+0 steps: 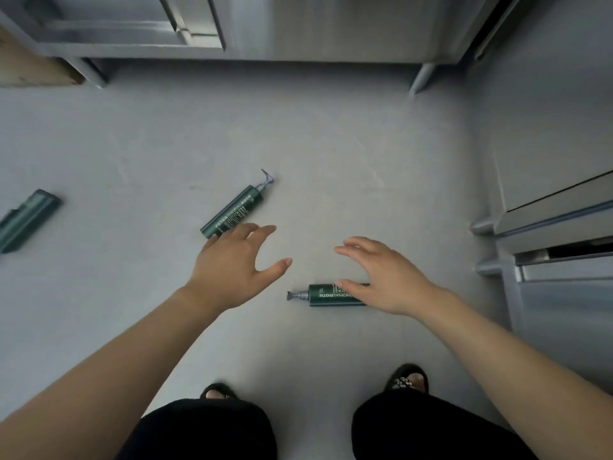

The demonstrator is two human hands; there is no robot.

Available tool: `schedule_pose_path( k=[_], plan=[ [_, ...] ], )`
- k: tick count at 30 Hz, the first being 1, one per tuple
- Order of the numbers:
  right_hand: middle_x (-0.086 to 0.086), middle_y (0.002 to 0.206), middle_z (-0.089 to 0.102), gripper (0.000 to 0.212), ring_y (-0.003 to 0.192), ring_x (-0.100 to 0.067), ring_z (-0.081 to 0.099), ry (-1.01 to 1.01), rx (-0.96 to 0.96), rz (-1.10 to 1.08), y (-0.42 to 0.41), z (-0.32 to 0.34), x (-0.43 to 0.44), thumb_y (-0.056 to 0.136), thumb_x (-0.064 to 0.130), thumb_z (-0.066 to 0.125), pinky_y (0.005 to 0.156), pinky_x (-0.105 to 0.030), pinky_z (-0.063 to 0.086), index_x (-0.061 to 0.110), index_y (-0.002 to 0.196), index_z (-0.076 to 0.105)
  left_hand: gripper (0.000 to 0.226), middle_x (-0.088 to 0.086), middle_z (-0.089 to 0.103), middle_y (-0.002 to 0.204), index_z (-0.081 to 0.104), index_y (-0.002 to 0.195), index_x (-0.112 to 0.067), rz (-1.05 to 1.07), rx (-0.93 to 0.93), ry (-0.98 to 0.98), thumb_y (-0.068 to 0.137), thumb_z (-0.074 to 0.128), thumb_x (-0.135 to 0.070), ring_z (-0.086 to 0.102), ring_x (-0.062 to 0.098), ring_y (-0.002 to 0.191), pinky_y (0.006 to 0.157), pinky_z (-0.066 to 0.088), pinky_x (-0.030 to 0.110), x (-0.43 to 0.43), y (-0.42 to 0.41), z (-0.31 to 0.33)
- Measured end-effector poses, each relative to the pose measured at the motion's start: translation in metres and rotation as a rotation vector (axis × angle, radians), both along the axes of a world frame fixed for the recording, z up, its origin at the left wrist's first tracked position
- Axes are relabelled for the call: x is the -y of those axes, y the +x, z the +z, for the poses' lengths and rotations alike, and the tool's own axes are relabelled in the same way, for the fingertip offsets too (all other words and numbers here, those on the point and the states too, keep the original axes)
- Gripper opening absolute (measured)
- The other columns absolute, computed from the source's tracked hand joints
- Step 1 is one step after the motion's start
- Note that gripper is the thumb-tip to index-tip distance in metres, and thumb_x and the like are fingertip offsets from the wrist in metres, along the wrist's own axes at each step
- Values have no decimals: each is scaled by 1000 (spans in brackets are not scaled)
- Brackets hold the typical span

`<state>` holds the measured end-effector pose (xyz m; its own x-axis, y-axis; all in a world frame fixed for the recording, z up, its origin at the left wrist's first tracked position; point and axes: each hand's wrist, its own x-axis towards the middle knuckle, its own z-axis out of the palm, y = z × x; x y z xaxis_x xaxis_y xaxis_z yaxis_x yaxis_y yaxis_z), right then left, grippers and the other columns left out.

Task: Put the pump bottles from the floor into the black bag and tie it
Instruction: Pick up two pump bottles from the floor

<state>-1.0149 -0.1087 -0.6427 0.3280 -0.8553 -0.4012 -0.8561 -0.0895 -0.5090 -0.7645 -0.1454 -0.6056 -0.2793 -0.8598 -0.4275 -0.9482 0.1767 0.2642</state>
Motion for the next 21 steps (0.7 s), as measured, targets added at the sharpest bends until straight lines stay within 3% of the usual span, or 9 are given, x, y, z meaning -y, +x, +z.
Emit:
schedule_pose_path(
  k=[5, 9, 11, 17, 21],
  plan=[
    [3, 150, 31, 59, 136, -17, 29, 12, -62, 143, 17, -138, 13, 88, 49, 54, 107, -31, 29, 29, 140, 37, 66, -2, 46, 143, 38, 139, -30, -109, 19, -41, 84, 39, -65, 46, 20, 127, 103, 38, 38, 24, 8, -121],
    [3, 150, 31, 59, 135, -17, 30, -15, -44, 167, 22, -217, 12, 85, 50, 56, 106, -31, 29, 33, 139, 38, 65, -1, 45, 143, 38, 140, -29, -180, 22, -68, 85, 38, -65, 55, 23, 116, 101, 40, 38, 43, 10, -199],
    [3, 150, 31, 60, 135, -18, 30, -9, -48, 193, 21, -246, 7, 85, 50, 56, 107, -32, 29, 33, 139, 38, 66, -2, 45, 144, 37, 140, -30, -166, 17, -58, 84, 37, -66, 51, 21, 122, 102, 40, 39, 44, 13, -228],
    [2, 152, 27, 68, 136, -18, 30, 60, -69, 256, 17, -282, -21, 83, 47, 60, 107, -35, 31, 35, 142, 31, 66, -5, 45, 144, 37, 139, -33, -142, 19, 2, 83, 36, -67, 47, 18, 125, 101, 40, 37, 19, 29, -257],
    [5, 148, 33, 68, 128, -18, 38, 20, -87, 263, 17, -290, -24, 85, 36, 61, 99, -36, 37, 36, 144, 28, 67, -5, 46, 143, 37, 139, -33, -143, 12, -20, 83, 35, -68, 50, 17, 121, 100, 41, 35, 17, 34, -257]
  ],
)
